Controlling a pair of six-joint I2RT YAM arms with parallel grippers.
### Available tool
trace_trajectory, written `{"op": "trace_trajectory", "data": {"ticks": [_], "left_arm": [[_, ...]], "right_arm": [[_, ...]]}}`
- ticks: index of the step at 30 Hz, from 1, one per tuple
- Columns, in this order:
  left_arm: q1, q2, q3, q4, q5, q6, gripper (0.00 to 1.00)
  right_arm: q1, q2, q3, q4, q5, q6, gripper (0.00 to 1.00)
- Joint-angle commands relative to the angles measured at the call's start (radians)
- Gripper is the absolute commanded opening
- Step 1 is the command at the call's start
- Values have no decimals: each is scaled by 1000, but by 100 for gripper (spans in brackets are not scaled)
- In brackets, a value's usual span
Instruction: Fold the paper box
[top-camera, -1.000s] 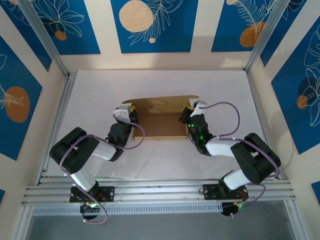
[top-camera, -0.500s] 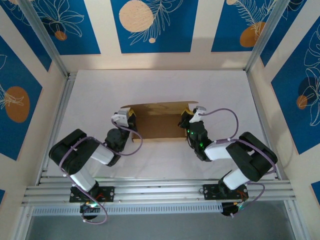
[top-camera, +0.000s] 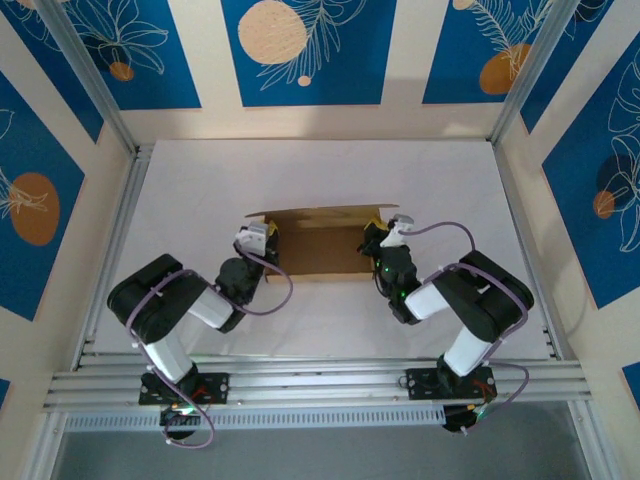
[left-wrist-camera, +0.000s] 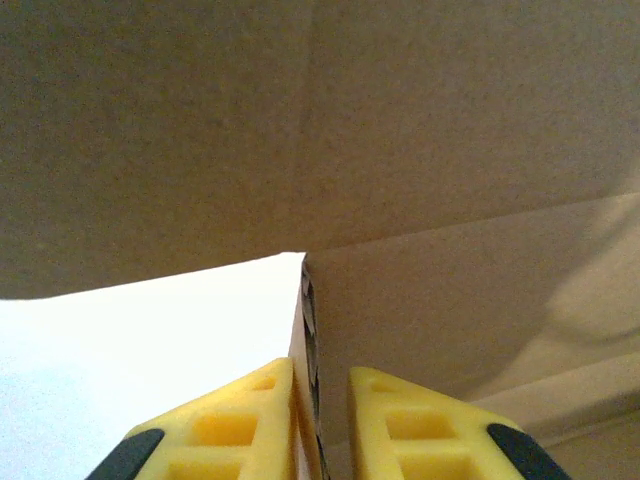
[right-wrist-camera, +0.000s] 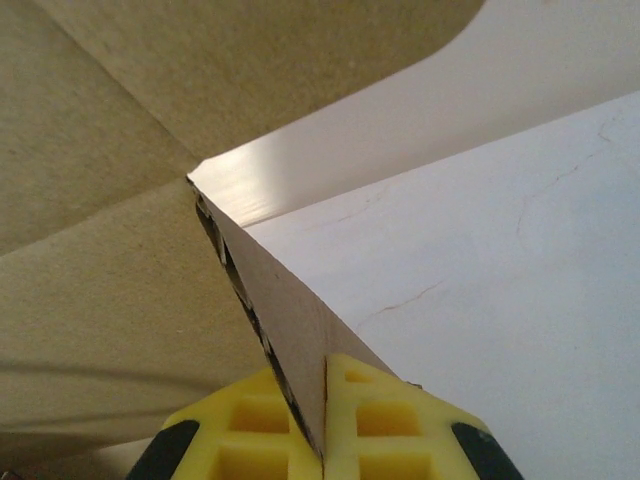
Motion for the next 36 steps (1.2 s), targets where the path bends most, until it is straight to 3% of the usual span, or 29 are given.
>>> {"op": "trace_trajectory", "data": {"ticks": [1,4,14,22,27,36], "left_arm": [[-57,91,21,-143,78,29,17],[-54,125,38,-144,22,28,17],[-55,167,23,-143,39,-28,10],[-55,143,25,-144,33,-135,3],[-57,110,61,-145,114,-272,2],[-49,49,65,-145,117,-323,6]], "right_arm": [[16,57,15,-166,-205,-21,0],[-3,75,34,-181,-210,-20,0],[-6,105,13,-210,-235,43,0],[43,90,67,-340,-212,116,0],[93,92,122,-374,-161,115,0],[87,37,159,-492,-139,108,0]]}}
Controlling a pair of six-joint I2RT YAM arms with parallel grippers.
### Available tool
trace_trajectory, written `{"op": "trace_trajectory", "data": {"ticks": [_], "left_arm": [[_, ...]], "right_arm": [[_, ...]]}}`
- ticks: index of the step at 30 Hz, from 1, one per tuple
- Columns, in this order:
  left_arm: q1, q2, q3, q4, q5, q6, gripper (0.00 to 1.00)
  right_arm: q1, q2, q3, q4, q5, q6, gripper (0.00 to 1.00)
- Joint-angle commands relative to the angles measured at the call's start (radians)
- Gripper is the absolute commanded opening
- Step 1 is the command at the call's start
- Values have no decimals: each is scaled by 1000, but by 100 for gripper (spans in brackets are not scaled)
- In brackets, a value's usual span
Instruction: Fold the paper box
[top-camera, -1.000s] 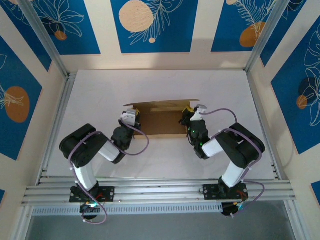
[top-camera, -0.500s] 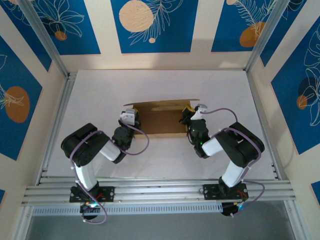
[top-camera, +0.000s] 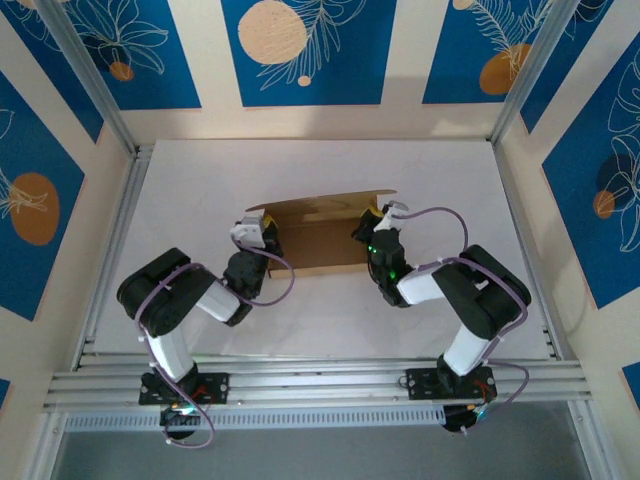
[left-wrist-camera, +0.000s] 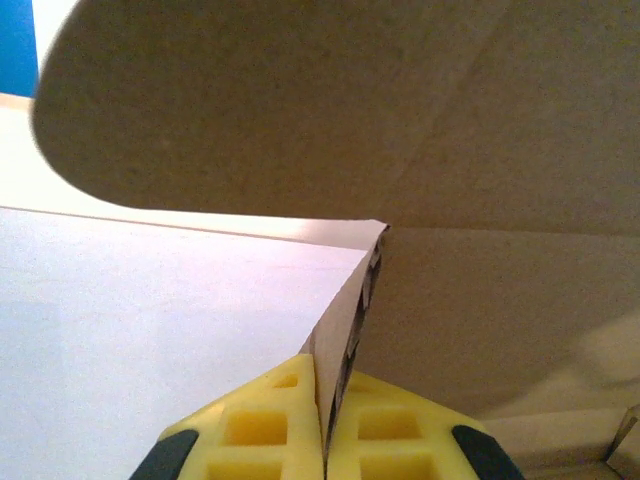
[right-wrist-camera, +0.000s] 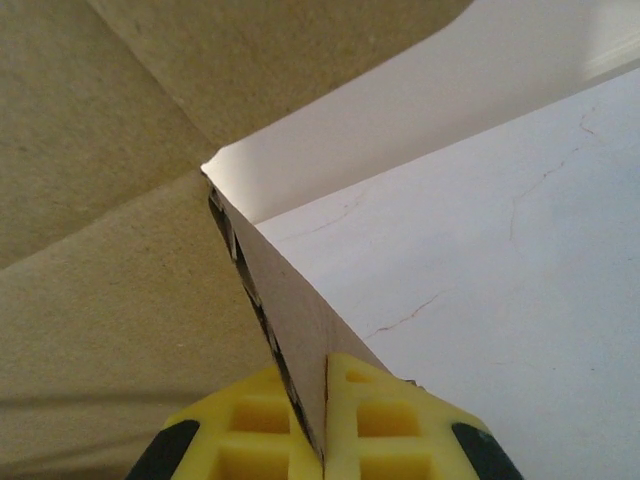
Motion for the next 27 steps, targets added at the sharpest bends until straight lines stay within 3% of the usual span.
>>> {"op": "trace_trajectory", "data": {"ticks": [1,12,15,20,27], "left_arm": [[-39,7,4,-112,219,-82,6],[-30,76,-6,-113,296,-104,3],[-30,72,-48,-111,254,-121,2],[-31,48,-67,-112,297,18,3],[-33,117,-86,-111,265,65,2]], "right_arm": [[79,26,0,-267,-215,36,0],[77,21,-14,-268,-238,86,0],[79,28,-55,-231,-234,94,0],[82,77,-126,-106,-210,101,0],[81,36,-144,-130,-190,60,0]]}}
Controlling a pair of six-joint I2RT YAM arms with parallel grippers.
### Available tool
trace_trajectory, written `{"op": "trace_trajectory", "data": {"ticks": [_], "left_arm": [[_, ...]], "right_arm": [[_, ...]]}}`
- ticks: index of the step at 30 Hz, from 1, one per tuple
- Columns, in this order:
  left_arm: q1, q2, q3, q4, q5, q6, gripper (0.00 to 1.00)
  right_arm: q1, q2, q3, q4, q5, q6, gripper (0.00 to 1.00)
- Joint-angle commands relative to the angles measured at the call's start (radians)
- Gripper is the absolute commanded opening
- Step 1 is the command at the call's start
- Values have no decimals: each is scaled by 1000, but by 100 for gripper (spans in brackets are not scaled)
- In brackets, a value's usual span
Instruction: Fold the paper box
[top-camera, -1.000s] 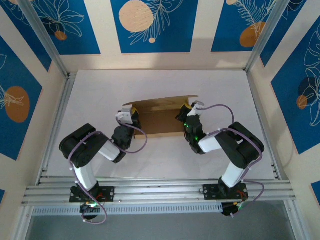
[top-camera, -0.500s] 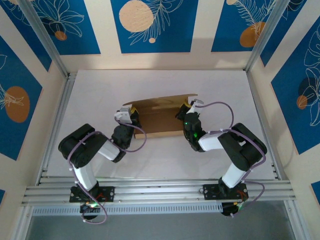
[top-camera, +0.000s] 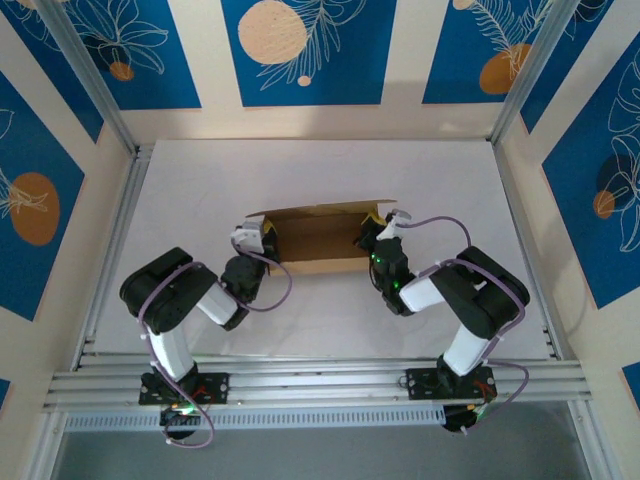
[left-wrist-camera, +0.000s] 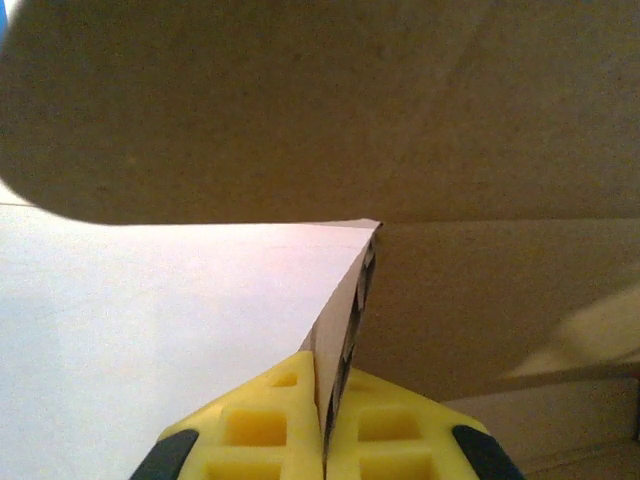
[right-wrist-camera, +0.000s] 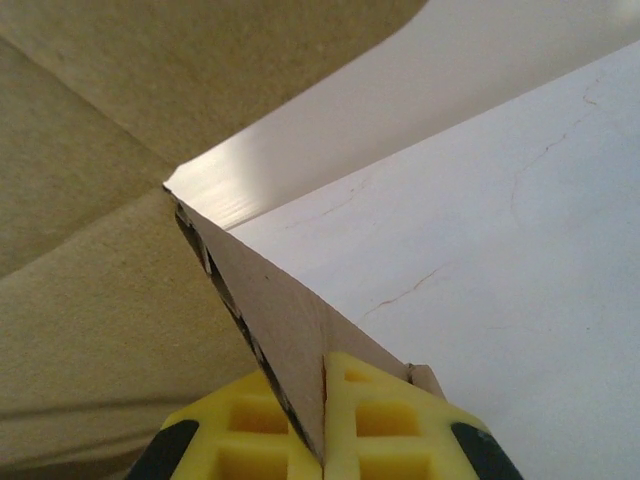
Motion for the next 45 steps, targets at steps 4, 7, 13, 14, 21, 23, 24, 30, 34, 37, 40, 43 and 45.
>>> {"op": "trace_trajectory", "data": {"ticks": [4,7,13,14,21,23,24,30,34,37,40,43,45], "left_arm": [[-48,103,-38,-157,191,75,1],[-53,108,-38,-156,178,118,0],[-60,105,-44,-156,163,160,0],[-61,106,-44,-156,163,169,0],[-69,132,-39,-157,137,192,0],[-68,134,-37,-157,132,197,0],[-69,135,-35,-156,130,197,0],[-68,139,-26,-156,130,192,0],[-70,149,-20,-156,131,192,0],[-70,154,-17,-157,136,192,0],[-72,162,-13,-157,139,194,0],[-71,169,-8,-157,142,197,0],[-73,170,-6,-157,145,198,0]], "right_arm": [[62,-1,-75,-229,-191,4,10],[55,-21,-80,-206,-220,-23,23],[49,-115,-88,-245,-254,-52,58],[47,-135,-95,-251,-253,-52,62],[51,-334,-185,-306,-257,-55,83],[51,-417,-208,-362,-246,-45,85],[51,-471,-214,-414,-248,-40,86],[48,-839,-240,-736,-315,-36,83],[41,-1127,-251,-938,-409,-22,72],[31,-1289,-201,-1104,-476,6,54],[17,-1277,-50,-1285,-524,-63,38],[14,-1149,123,-1380,-559,-111,23],[14,-1052,223,-1396,-536,-80,13]]}}
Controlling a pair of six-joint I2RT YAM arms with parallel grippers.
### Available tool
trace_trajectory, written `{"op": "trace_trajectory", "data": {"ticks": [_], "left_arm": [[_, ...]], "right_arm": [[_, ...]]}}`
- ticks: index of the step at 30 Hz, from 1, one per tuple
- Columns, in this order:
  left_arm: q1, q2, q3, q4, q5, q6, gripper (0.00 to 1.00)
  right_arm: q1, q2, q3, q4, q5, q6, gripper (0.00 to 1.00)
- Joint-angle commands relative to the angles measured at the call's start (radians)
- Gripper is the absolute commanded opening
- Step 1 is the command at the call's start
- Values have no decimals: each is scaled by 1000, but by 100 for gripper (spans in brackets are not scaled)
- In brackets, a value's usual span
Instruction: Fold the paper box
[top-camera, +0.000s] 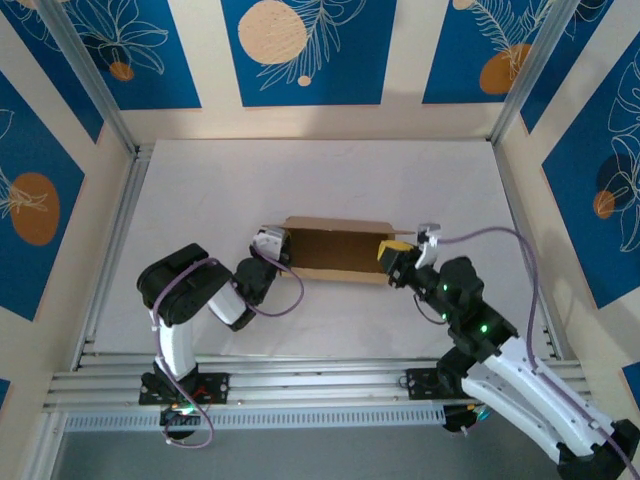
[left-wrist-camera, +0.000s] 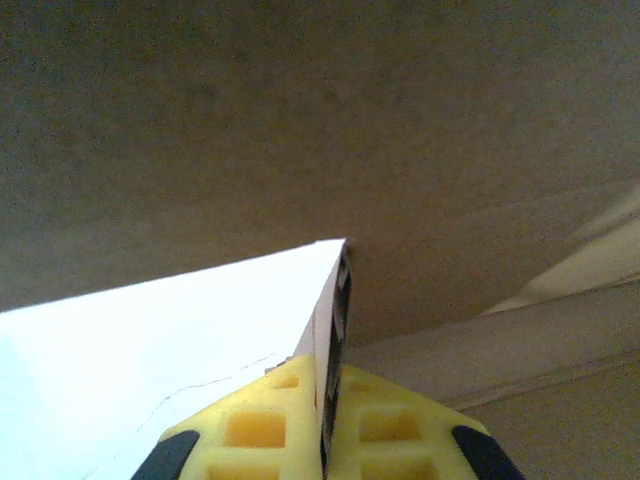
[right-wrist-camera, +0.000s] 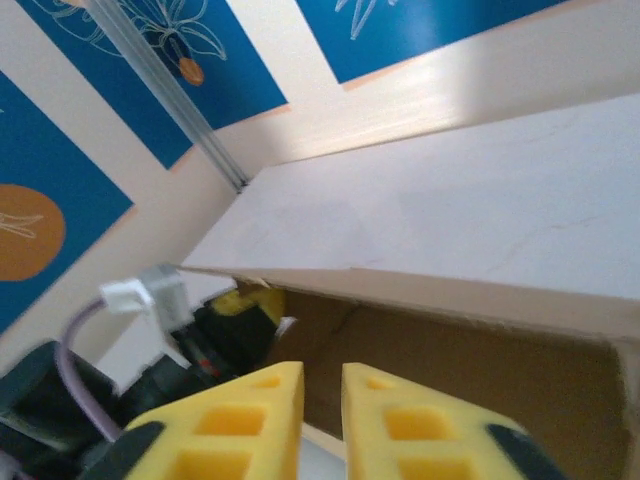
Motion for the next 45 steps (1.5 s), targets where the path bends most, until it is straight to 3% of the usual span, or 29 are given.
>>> {"op": "trace_trajectory", "data": {"ticks": [1,5,8,12,18,23,29,31,34,38,45], "left_arm": [[-24,75,-41,-161,64,22,0],[-24,79,-40,-162,60,22,1],[-25,87,-35,-162,63,20,9],[-27,92,-32,-162,73,8,26],[-38,38,-70,-163,109,-2,46],[-47,-42,-123,-163,111,-13,50],[-64,-259,-212,-198,89,-110,50],[-73,-396,-204,-376,68,-145,49],[-75,-605,-93,-855,25,-201,48],[-74,-758,-76,-978,-7,-231,45],[-73,-983,-17,-1343,-142,-296,41]], "right_arm": [[-5,134,167,-137,-29,8,10],[-16,393,419,-298,-71,100,8],[-16,565,524,-356,-79,148,10],[-13,709,537,-338,-57,207,9],[-23,798,502,-277,-40,223,9],[-54,851,480,-268,-53,207,9],[-40,896,422,-229,-46,204,11],[-28,909,400,-212,-31,206,11],[-12,927,374,-189,4,202,11],[-4,965,351,-171,34,201,11],[-4,1012,351,-165,55,162,11]]}}
